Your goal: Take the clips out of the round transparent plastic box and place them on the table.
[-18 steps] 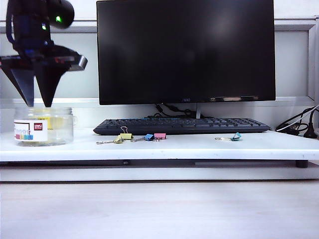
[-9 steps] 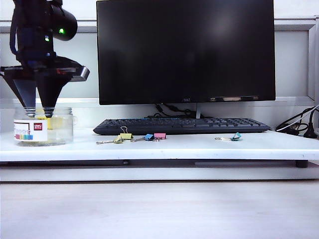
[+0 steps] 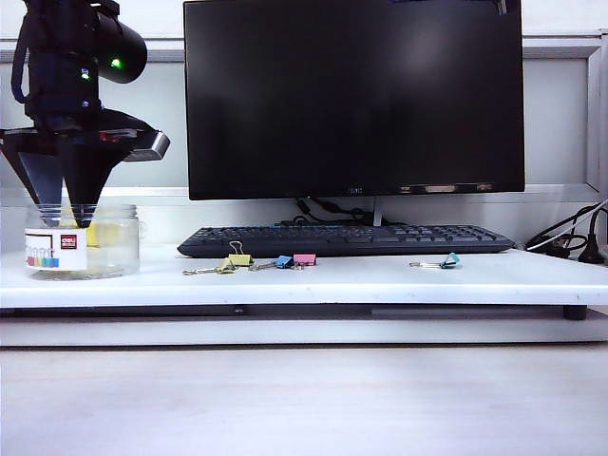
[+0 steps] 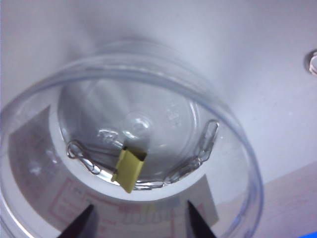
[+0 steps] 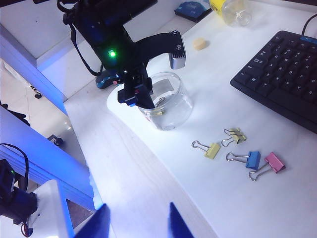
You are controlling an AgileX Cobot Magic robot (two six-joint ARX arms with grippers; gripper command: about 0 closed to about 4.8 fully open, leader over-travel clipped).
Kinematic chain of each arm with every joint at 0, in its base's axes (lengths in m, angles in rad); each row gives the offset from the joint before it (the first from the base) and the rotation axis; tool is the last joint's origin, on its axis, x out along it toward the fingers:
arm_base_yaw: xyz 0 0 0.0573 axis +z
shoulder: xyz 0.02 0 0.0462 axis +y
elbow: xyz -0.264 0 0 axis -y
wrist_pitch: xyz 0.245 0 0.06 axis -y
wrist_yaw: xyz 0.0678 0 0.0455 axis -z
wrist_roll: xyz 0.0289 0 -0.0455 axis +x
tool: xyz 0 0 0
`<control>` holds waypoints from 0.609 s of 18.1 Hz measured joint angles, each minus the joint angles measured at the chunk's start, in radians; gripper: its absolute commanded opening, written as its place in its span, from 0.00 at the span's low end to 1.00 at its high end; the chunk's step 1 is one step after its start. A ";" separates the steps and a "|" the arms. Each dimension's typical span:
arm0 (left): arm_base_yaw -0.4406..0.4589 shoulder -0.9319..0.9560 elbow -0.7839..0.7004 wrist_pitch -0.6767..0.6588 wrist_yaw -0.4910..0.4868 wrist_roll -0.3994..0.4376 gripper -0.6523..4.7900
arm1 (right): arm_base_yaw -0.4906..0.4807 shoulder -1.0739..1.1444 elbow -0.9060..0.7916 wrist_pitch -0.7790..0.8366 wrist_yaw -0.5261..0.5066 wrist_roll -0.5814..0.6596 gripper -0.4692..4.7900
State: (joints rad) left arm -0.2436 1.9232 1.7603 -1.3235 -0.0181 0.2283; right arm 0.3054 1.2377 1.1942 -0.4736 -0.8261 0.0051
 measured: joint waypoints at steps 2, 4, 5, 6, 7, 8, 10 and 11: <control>0.000 0.000 0.000 0.000 0.000 0.001 0.56 | 0.000 0.000 0.000 0.000 0.000 0.000 0.38; 0.000 0.000 0.000 0.000 0.000 0.001 0.56 | 0.000 0.000 0.000 0.000 0.000 0.000 0.38; 0.000 0.000 0.000 0.001 0.000 0.002 0.56 | 0.000 0.000 0.000 0.000 0.000 0.000 0.38; 0.000 0.001 0.000 0.001 0.000 0.003 0.56 | 0.000 0.000 0.000 0.000 0.000 0.000 0.38; 0.000 0.013 0.000 0.001 0.000 0.003 0.56 | 0.000 0.000 0.000 0.000 0.000 0.000 0.38; 0.000 0.020 0.000 0.000 0.000 0.003 0.56 | 0.000 0.000 0.000 -0.002 0.000 0.000 0.38; 0.000 0.032 0.000 -0.002 -0.001 0.003 0.56 | 0.000 0.001 0.000 -0.008 0.000 0.000 0.38; 0.000 0.040 0.000 -0.002 -0.006 0.003 0.56 | 0.000 0.001 0.000 -0.011 0.000 0.000 0.38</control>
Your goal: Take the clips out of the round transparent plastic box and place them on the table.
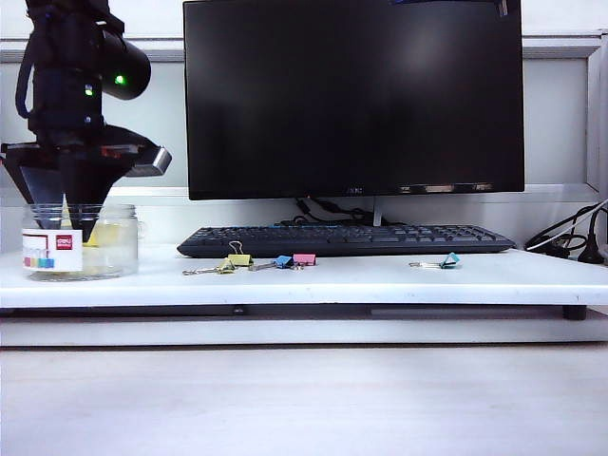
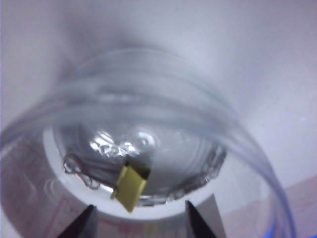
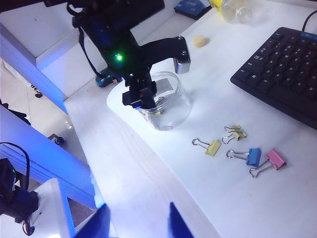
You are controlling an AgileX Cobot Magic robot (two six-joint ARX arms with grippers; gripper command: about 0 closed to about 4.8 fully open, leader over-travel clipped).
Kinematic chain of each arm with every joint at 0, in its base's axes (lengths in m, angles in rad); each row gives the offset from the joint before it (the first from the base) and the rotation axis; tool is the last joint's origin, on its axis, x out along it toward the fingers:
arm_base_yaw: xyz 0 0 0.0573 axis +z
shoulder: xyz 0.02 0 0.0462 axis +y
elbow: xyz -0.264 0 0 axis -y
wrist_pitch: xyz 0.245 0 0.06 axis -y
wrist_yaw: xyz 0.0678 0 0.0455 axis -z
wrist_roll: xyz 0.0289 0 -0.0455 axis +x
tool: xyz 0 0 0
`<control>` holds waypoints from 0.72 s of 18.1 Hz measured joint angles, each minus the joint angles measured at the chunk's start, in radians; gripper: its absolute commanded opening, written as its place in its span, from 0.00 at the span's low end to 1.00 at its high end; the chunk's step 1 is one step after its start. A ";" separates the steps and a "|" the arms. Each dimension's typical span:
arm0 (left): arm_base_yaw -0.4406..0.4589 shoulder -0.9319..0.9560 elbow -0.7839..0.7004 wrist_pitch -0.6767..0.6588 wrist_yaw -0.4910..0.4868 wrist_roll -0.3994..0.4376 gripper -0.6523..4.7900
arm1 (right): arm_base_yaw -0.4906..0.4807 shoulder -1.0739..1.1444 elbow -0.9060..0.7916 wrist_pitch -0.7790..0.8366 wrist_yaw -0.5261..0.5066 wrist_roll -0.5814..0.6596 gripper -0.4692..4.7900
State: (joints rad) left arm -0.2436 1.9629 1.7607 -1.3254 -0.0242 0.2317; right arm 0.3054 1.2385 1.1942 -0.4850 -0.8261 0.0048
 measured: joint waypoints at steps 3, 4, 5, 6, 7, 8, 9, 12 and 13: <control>0.000 0.003 0.000 -0.003 -0.061 0.000 0.56 | 0.000 0.000 0.000 -0.001 0.000 0.000 0.38; 0.001 0.003 0.000 -0.003 -0.066 0.000 0.56 | 0.000 0.000 0.000 -0.001 0.000 0.000 0.38; 0.000 0.003 0.001 -0.003 -0.076 0.000 0.56 | 0.000 0.000 0.000 -0.001 0.000 0.000 0.38; 0.000 0.003 0.001 -0.003 -0.084 0.000 0.56 | 0.000 0.000 0.000 -0.001 0.000 0.000 0.38; 0.000 0.004 0.001 -0.003 -0.091 0.000 0.56 | 0.000 0.000 0.000 -0.001 0.000 0.000 0.38; 0.000 0.005 0.001 -0.003 -0.093 0.000 0.56 | 0.000 0.000 0.000 -0.001 0.000 0.000 0.38; 0.000 0.013 0.001 -0.004 -0.098 0.000 0.56 | 0.000 0.000 0.000 -0.001 0.000 0.000 0.38; 0.000 0.051 0.001 -0.019 -0.119 -0.002 0.56 | 0.000 0.000 0.000 -0.001 0.000 -0.002 0.38; 0.000 0.051 0.001 -0.019 -0.120 -0.003 0.56 | 0.000 0.000 0.000 -0.001 0.000 -0.002 0.38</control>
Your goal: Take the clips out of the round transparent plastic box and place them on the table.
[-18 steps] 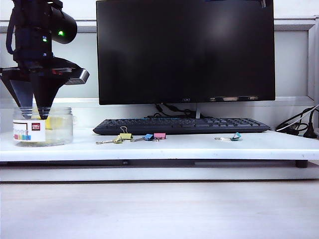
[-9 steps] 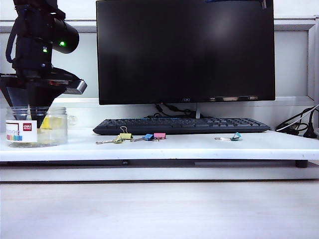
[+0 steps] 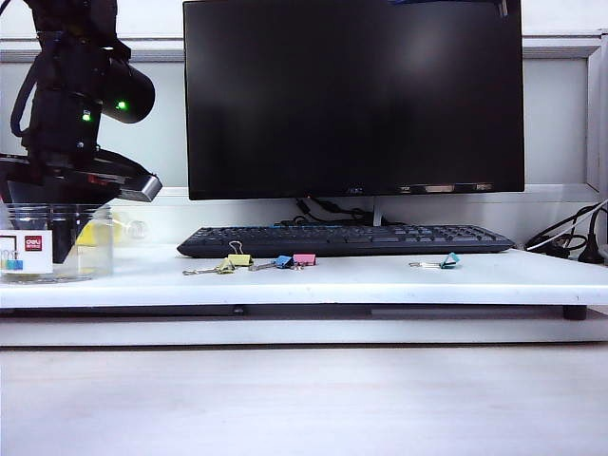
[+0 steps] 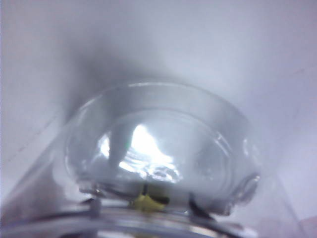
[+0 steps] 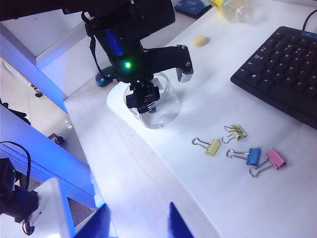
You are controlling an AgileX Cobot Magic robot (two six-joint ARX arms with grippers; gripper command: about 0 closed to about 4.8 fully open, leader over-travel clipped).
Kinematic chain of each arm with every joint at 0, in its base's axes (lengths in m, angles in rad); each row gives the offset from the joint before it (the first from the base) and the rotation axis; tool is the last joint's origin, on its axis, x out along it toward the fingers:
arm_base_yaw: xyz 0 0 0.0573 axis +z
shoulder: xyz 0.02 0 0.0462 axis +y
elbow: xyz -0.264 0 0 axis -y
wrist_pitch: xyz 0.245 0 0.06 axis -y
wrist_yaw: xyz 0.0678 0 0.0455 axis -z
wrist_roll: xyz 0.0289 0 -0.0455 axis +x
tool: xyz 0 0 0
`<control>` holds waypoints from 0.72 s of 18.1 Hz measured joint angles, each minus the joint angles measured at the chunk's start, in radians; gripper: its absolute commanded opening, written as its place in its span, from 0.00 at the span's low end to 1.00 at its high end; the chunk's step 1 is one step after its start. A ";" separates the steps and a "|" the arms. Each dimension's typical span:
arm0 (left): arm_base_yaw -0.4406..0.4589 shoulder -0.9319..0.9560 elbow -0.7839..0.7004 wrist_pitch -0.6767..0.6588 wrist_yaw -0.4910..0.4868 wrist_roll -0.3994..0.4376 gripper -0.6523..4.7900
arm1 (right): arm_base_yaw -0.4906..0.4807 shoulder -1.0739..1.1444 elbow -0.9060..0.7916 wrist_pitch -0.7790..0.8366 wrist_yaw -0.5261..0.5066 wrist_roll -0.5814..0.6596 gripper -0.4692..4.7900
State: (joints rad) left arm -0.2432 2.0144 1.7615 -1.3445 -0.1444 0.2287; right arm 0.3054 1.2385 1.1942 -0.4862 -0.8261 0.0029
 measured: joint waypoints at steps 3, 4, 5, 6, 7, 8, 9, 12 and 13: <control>0.000 0.000 0.000 0.002 -0.010 0.000 0.56 | 0.000 0.000 0.000 0.000 0.000 0.000 0.38; 0.000 0.000 0.000 0.004 -0.011 0.000 0.56 | 0.000 0.000 0.000 0.000 0.000 -0.001 0.38; 0.000 0.000 0.001 0.014 -0.022 0.000 0.56 | 0.000 0.000 0.000 0.000 0.000 -0.001 0.38; 0.000 0.000 0.001 0.025 -0.032 0.000 0.56 | 0.000 0.000 0.000 0.000 0.000 -0.002 0.38; 0.000 0.000 0.002 0.048 -0.044 0.000 0.56 | 0.000 0.000 0.000 0.000 0.000 -0.003 0.38; 0.000 0.000 0.004 0.055 -0.045 0.000 0.56 | 0.000 0.000 0.000 0.000 0.000 -0.005 0.38; 0.000 0.000 0.004 0.072 -0.048 0.000 0.56 | 0.000 0.000 0.000 0.000 0.000 -0.005 0.38; 0.000 0.000 0.004 0.102 -0.050 0.000 0.56 | 0.000 0.000 0.000 0.000 0.000 -0.005 0.38; 0.000 0.000 0.004 0.117 -0.050 0.000 0.56 | 0.000 0.000 0.000 0.000 0.000 -0.005 0.38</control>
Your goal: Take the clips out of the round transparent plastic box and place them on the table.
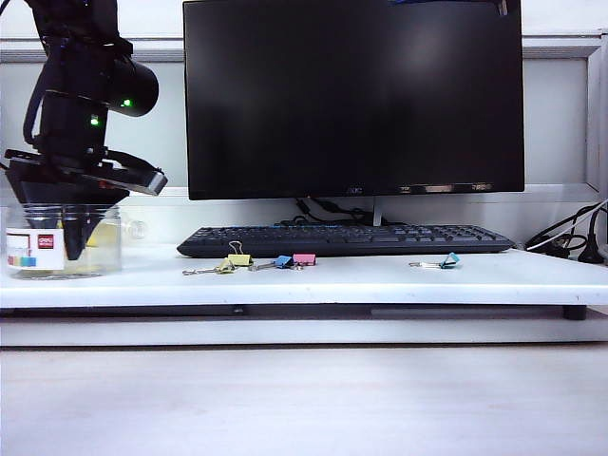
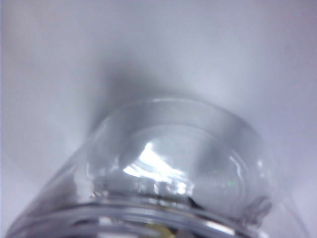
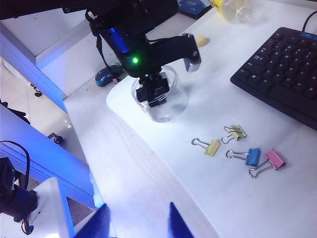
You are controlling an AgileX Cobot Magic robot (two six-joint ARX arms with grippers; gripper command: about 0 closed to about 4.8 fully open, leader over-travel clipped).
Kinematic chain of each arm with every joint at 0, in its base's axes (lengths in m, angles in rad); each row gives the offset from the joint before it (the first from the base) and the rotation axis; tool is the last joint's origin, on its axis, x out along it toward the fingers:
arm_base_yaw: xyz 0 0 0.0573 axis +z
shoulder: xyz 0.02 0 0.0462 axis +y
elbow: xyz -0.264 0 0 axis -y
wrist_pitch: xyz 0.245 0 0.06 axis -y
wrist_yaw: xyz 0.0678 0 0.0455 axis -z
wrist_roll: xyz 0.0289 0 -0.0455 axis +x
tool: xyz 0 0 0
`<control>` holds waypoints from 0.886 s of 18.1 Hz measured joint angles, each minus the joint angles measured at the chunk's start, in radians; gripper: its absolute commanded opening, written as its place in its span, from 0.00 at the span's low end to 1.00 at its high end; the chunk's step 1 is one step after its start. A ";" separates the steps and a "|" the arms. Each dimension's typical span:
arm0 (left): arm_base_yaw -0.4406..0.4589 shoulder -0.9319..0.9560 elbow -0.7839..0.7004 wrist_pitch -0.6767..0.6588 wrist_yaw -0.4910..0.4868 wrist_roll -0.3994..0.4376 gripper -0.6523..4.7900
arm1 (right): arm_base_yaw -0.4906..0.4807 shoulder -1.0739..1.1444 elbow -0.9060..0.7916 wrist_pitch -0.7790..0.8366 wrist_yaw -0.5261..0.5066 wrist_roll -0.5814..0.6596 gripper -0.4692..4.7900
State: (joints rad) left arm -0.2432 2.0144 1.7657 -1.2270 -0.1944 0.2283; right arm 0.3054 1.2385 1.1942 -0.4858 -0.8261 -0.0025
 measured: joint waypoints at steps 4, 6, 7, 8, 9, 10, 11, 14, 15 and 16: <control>-0.001 0.000 0.002 0.087 0.054 0.000 0.56 | 0.000 0.000 0.000 0.000 0.000 -0.006 0.38; -0.001 0.005 0.032 0.071 0.055 0.001 0.56 | 0.000 0.000 0.000 0.000 0.009 -0.016 0.38; -0.001 0.006 0.050 0.054 0.053 0.002 0.56 | 0.000 0.000 0.000 -0.001 0.019 -0.017 0.38; -0.001 0.006 0.082 0.018 0.045 0.003 0.56 | 0.000 0.000 0.000 -0.003 0.023 -0.019 0.38; -0.001 0.005 0.102 -0.005 0.036 0.003 0.56 | 0.000 0.000 -0.003 -0.002 0.023 -0.021 0.38; -0.001 0.005 0.127 -0.034 0.031 -0.008 0.56 | 0.000 0.000 -0.011 -0.003 0.023 -0.021 0.38; -0.001 0.004 0.140 -0.048 0.027 -0.016 0.56 | 0.000 0.000 -0.018 -0.007 0.023 -0.022 0.38; -0.001 0.002 0.147 -0.129 0.026 -0.039 0.56 | 0.000 0.001 -0.055 -0.028 0.023 -0.022 0.38; -0.001 0.002 0.147 -0.141 0.026 -0.045 0.56 | 0.000 0.000 -0.062 -0.030 0.023 -0.022 0.38; -0.001 0.002 0.147 -0.147 0.026 -0.046 0.56 | 0.000 0.001 -0.063 -0.030 0.023 -0.022 0.38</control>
State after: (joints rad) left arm -0.2440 2.0167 1.9129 -1.3743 -0.1684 0.1825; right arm 0.3054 1.2392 1.1309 -0.5156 -0.8032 -0.0246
